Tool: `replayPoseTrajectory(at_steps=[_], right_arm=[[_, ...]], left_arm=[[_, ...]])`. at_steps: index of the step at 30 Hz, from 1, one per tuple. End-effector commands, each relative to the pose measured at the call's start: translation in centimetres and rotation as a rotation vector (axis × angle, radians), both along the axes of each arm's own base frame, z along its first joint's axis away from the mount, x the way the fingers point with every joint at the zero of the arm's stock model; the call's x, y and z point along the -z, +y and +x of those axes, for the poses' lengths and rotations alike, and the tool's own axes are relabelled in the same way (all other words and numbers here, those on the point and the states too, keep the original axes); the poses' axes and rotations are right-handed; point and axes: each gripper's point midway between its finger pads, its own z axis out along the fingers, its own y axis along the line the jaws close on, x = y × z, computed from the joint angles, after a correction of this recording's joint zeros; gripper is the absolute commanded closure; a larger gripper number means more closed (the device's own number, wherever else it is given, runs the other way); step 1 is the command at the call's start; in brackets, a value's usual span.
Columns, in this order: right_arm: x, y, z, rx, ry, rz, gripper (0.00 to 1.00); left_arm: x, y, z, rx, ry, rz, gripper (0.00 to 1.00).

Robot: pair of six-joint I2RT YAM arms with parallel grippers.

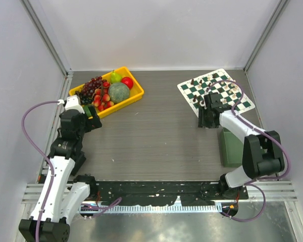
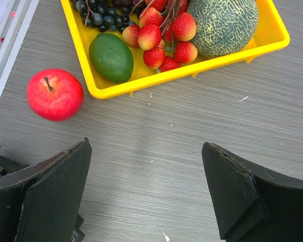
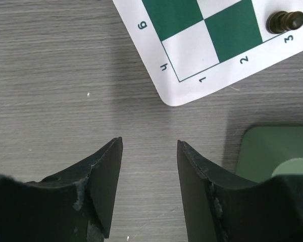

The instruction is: Set up the chess pieces on the board

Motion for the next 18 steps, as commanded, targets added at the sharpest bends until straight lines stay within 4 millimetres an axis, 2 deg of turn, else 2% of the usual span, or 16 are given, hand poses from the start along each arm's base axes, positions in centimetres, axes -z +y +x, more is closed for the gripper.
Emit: replayPoseTrajectory(at_steps=[1,9,13,18], right_arm=[[-0.8,-0.1,3.1,0.017,-0.063,-0.015,0.48],[0.6,-0.7,5.3,0.042,-0.049,-0.014,0.54],[2.1,-1.2,5.7,0.047,-0.01,-0.015,0.58],[3.1,-1.3,5.8,0.052,0.011,0.008,0.59]], left_arm=[[-1.2,-0.1,0.1,0.012,-0.073,-0.007,0.01],[-1.3,0.0,0.0,0.013,-0.104,-0.001,0.01],[-1.4,0.0,0.1,0.017,-0.104,0.012,0.01],[-1.7,-0.1,0.2,0.033,-0.123,0.02,0.01]])
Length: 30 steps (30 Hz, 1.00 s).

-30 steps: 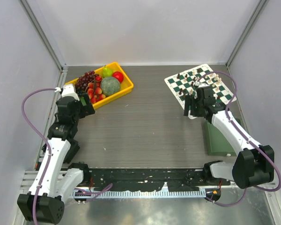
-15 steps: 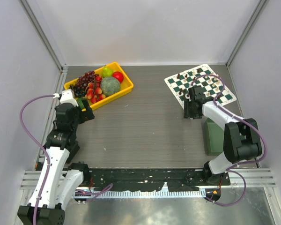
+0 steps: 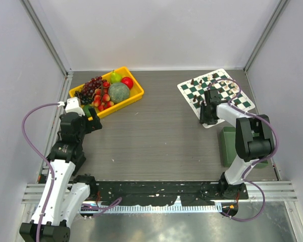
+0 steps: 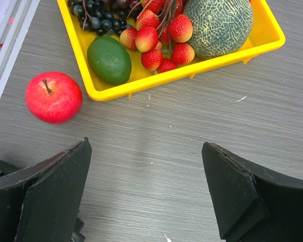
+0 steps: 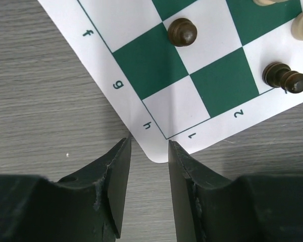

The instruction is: Set up the chess pieces on the board

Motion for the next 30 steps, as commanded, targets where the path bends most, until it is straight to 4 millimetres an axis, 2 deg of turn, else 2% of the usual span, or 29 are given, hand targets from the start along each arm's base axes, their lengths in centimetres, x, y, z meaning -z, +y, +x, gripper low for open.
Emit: replayPoseTrajectory(at_steps=[1,4,5,9,10,12,14,20,22,25,26,30], right_arm=[[-0.6,0.0,1.6,-0.001,-0.042,0.021,0.59],[0.0,0.0,1.5,-0.003,-0.026,0.023,0.59],[0.1,0.1,1.5,-0.006,-0.022,0.025,0.63],[0.8,0.0,1.1,-0.007,0.007,0.02,0.66],[1.1,0.1,0.9,-0.009,0.018,0.024,0.69],[1.4,0.3,0.6,-0.014,0.028,0.03,0.7],[1.5,0.3,0.5,-0.022,0.034,0.035,0.78],[1.7,1.0,0.2,-0.054,0.053,0.058,0.83],[1.6,1.4,0.2,-0.07,0.057,0.062,0.89],[1.7,1.8,0.1,-0.089,0.068,0.057,0.89],[1.7,2.7,-0.1,-0.111,0.074,0.088,0.89],[1.8,3.6,-0.4,-0.145,0.084,0.079,0.89]], left_arm=[[-1.9,0.0,0.8,0.016,-0.086,0.012,0.01],[-2.0,-0.1,0.9,0.02,-0.09,0.013,0.01],[-2.0,-0.1,0.9,0.023,-0.091,0.012,0.01],[-2.0,-0.4,0.9,0.036,-0.097,0.005,0.01],[-2.1,-0.5,1.0,0.041,-0.102,0.003,0.01],[-2.1,-0.6,1.0,0.047,-0.106,0.002,0.01],[-2.2,-0.6,1.0,0.046,-0.111,0.0,0.01],[-1.9,-0.6,0.9,0.049,-0.106,0.001,0.01],[-1.8,-0.6,0.9,0.047,-0.106,0.002,0.01],[-1.9,-0.5,0.8,0.046,-0.108,0.003,0.01],[-1.7,-0.5,0.8,0.045,-0.105,0.004,0.01],[-1.6,-0.4,0.7,0.043,-0.101,0.008,0.01]])
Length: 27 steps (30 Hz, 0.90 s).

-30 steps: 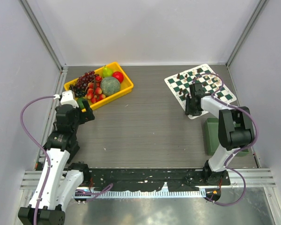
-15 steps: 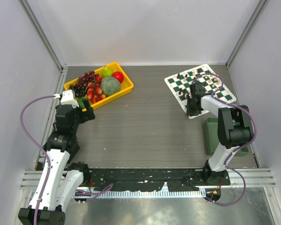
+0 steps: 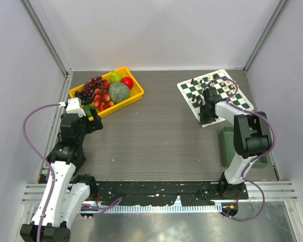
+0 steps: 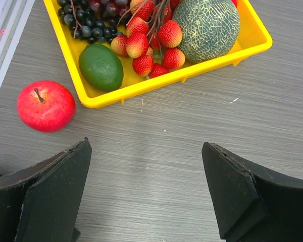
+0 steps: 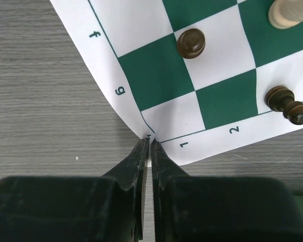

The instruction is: Set up the chess pieces on the board

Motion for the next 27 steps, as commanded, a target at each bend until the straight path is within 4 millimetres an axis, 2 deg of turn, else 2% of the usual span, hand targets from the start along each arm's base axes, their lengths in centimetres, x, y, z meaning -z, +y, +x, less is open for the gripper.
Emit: replayPoseTrajectory(at_steps=[1,21,27], right_arm=[[0.7,2.6,-0.9,-0.084,0.047,0.037,0.89],[1.0,6.5,-4.2,-0.199,0.097,0.044,0.89],[0.6,6.6,-3.8,-0.177,0.084,0.041,0.75]], left_arm=[[-1.2,0.1,0.4,0.002,-0.056,0.008,0.01],[-0.7,0.4,0.0,-0.012,-0.043,0.013,0.01],[-0.5,0.5,0.1,-0.013,-0.037,0.017,0.01]])
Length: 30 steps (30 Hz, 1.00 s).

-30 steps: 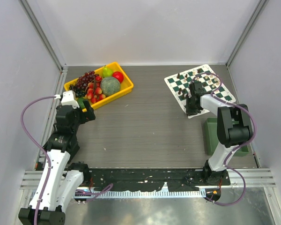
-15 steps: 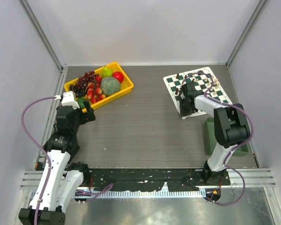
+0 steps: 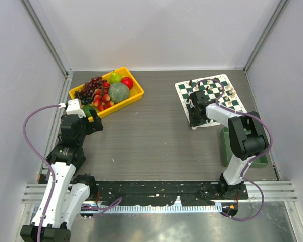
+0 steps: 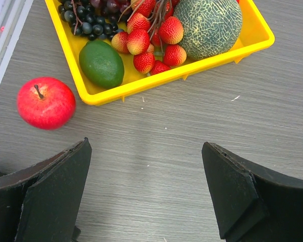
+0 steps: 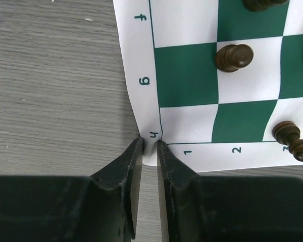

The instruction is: Set up the chess pieces on the board

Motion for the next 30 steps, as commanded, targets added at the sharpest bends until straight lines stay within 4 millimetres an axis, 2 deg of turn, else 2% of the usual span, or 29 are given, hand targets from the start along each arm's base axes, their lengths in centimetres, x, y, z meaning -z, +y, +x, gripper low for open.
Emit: replayPoseTrajectory(at_steps=[1,2,8,18,22,30], right_arm=[[0.4,1.0,-2.3,-0.016,0.081,0.039,0.74],[0.0,1.1,-2.3,-0.019,0.076,0.044,0.7],[-1.9,1.3,-1.3,-0.018,0.026,0.053,0.58],[-4.9,1.8,1.1,-0.02,-0.054,0.064,0.55],[-5.2,2.2,2.4,-0.019,-0.07,0.066,0.55],[-4.2,1.9,4.8,-0.009,-0.071,0.013,0.54]], left_arm=[[-0.9,0.4,0.4,-0.01,-0.038,0.016,0.01],[-0.8,0.4,0.4,-0.01,-0.032,0.019,0.01],[-0.9,0.4,0.5,-0.011,-0.033,0.021,0.01],[-0.8,0.5,0.5,-0.012,-0.028,0.022,0.01],[-0.7,0.4,0.5,-0.01,-0.027,0.023,0.01],[-0.9,0.5,0.4,-0.011,-0.033,0.026,0.01]])
